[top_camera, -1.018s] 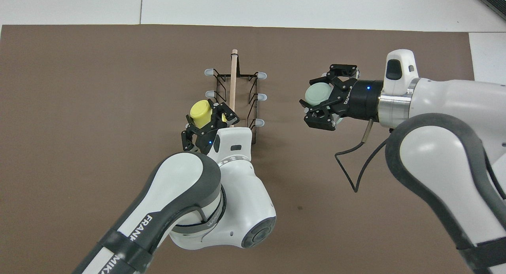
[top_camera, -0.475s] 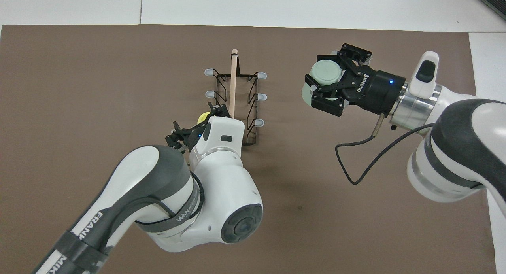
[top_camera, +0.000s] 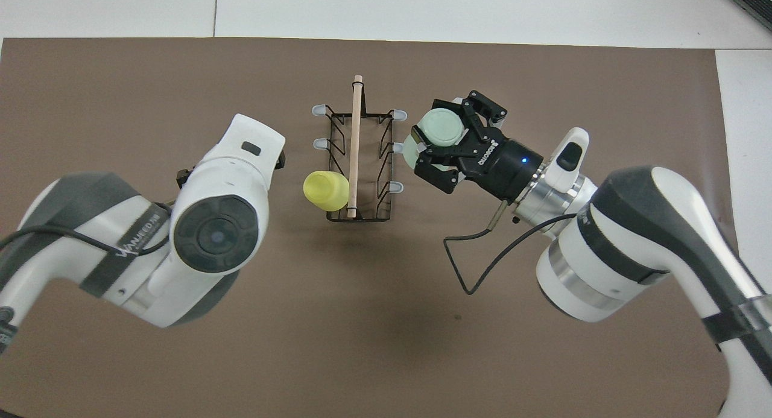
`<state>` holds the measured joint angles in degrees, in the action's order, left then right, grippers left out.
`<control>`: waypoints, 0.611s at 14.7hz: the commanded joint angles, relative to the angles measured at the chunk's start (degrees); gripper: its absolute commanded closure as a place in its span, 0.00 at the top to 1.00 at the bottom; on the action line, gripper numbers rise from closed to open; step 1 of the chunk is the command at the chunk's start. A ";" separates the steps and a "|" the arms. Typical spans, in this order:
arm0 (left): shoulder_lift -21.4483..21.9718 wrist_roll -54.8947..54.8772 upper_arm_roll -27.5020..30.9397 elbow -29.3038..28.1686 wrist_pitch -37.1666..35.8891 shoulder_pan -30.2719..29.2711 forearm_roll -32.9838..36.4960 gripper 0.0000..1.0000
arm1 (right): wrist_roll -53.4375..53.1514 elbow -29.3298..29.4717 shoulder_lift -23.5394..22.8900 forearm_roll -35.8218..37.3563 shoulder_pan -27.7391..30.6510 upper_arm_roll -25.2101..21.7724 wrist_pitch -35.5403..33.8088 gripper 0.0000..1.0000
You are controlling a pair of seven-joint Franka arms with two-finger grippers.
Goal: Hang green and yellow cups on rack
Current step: 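Withdraw the left gripper while the right gripper brings the green cup to the rack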
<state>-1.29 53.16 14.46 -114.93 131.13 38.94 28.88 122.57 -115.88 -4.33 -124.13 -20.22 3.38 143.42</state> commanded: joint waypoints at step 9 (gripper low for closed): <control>-0.03 -60.60 -0.49 7.07 -14.03 -25.13 -30.37 0.99 | 14.80 -0.05 -5.78 -10.60 -4.21 0.05 4.05 0.00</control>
<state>-1.27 -1.54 14.74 -112.21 124.09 16.75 0.08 134.99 -115.96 -9.99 -132.21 -23.98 3.35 145.95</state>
